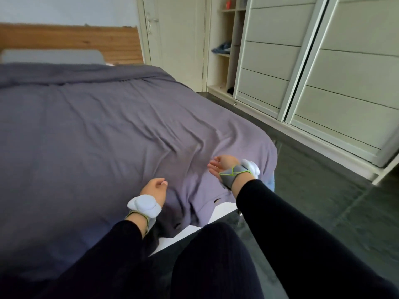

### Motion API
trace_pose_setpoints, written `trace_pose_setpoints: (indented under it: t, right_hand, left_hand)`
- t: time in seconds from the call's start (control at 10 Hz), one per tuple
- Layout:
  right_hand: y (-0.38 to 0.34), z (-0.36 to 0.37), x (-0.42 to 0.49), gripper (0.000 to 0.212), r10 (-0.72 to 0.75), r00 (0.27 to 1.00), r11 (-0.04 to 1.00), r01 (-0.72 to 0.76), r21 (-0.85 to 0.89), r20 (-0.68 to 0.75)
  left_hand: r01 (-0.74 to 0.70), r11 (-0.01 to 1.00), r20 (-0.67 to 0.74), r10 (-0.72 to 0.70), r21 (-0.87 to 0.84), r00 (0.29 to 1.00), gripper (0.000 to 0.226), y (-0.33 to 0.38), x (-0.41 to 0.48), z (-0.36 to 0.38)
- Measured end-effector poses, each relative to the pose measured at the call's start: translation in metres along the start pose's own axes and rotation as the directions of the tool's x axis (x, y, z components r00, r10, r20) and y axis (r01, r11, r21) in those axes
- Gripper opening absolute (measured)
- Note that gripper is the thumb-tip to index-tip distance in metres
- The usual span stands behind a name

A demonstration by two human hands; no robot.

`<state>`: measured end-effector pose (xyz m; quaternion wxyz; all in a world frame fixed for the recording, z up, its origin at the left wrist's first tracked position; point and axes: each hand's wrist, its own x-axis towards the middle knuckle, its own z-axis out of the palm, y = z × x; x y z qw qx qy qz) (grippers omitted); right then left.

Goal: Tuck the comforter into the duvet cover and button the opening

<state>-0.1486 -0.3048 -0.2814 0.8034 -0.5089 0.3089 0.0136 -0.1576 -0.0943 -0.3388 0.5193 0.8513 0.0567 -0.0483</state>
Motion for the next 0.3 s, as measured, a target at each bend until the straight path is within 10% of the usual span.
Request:
trace_pose_setpoints:
  t: [0.3]
  right_hand:
    - [0.005,0.142,0.014,0.033,0.012,0.98,1.0,-0.012,-0.003,0.2]
  left_hand:
    - [0.141,0.946,-0.04,-0.159,-0.293,0.986,0.038,0.008,0.065,-0.115]
